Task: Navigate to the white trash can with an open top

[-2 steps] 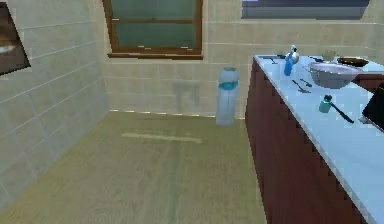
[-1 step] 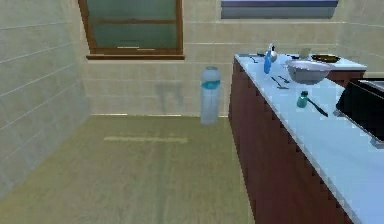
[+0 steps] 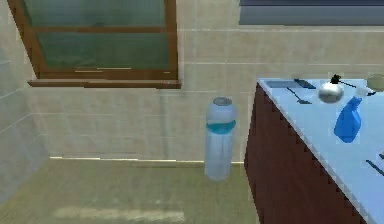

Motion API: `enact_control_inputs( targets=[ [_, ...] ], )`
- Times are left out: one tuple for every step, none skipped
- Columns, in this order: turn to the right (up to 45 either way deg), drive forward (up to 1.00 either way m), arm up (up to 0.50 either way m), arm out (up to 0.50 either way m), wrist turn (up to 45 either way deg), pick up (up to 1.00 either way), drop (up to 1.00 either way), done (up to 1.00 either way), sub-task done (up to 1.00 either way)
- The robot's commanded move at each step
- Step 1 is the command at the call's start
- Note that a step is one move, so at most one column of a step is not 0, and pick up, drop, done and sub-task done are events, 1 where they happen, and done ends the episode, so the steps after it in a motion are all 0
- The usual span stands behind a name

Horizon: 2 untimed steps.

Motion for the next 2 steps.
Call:
enact_control_inputs(
  targets=[
    [6.0,0.0,0.0,0.0,0.0,0.0,0.0,0.0,0.0],
    [0.0,0.6,0.0,0.0,0.0,0.0,0.0,0.0,0.0]
  ],
)
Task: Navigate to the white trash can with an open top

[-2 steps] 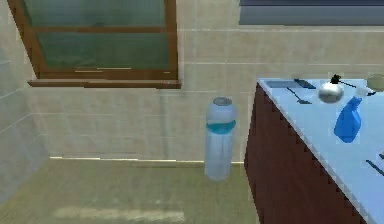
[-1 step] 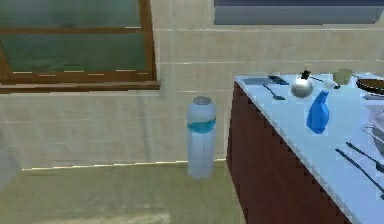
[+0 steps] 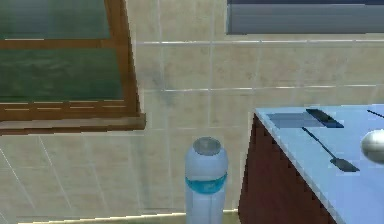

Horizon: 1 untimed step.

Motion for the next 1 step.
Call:
enact_control_inputs(
  targets=[
    [0.0,0.0,0.0,0.0,0.0,0.0,0.0,1.0,0.0]
  ],
)
